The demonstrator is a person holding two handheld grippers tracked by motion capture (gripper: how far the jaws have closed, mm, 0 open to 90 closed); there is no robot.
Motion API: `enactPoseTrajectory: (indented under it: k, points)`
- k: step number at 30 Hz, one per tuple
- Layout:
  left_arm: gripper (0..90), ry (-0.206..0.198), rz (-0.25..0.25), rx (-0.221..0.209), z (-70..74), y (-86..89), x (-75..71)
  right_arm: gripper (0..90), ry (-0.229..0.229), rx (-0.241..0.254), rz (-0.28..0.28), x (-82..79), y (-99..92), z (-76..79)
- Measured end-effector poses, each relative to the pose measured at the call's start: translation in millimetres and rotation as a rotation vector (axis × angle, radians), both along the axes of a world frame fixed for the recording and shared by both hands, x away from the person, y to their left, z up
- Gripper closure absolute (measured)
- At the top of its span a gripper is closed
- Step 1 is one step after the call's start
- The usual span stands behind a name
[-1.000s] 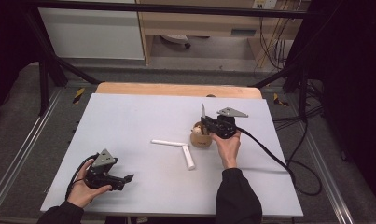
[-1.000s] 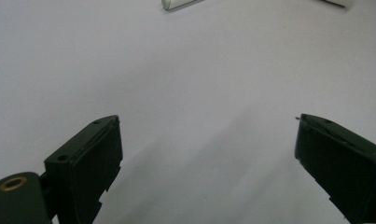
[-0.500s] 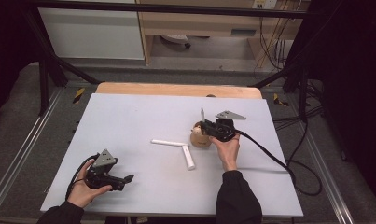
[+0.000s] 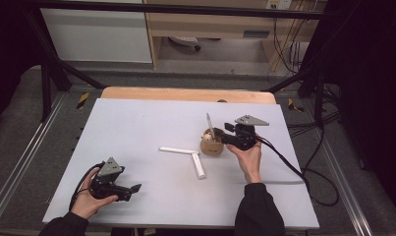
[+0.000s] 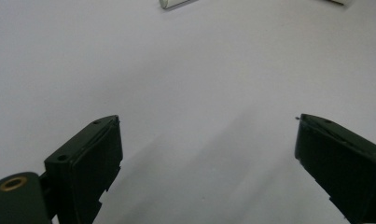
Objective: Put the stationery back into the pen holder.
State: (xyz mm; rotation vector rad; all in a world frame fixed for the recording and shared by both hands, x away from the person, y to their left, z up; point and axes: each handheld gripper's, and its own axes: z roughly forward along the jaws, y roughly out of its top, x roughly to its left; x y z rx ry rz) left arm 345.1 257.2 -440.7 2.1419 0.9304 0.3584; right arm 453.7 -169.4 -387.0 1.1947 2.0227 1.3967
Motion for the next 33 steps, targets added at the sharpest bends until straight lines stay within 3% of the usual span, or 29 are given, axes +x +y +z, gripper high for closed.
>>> enactPoseTrajectory:
  k: [7, 12, 17, 23, 33]
  points:
    - [7.6, 0.001, 0.001, -0.003, 0.2, 0.3, 0.0, 22.6, 0.027, -0.042, 0.009, -18.4, -10.5, 13.0]
    - [7.4, 0.0, 0.005, -0.004, 0.1, 0.6, 0.1, 15.6, 0.028, -0.073, 0.023, -28.6, -11.9, 14.5]
    - [7.1, 0.0, 0.006, -0.002, 0.0, 0.5, 0.2, 5.5, 0.085, -0.132, 0.057, -39.9, -7.4, 14.5]
    - [6.4, 0.004, 0.009, -0.002, -0.4, 1.1, 0.6, 1.4, 0.102, -0.175, 0.085, -54.7, 5.7, 9.3]
    - [5.7, 0.009, 0.012, -0.001, -1.2, 1.6, 1.0, 0.7, 0.146, -0.187, 0.105, -69.7, 19.8, -6.7]
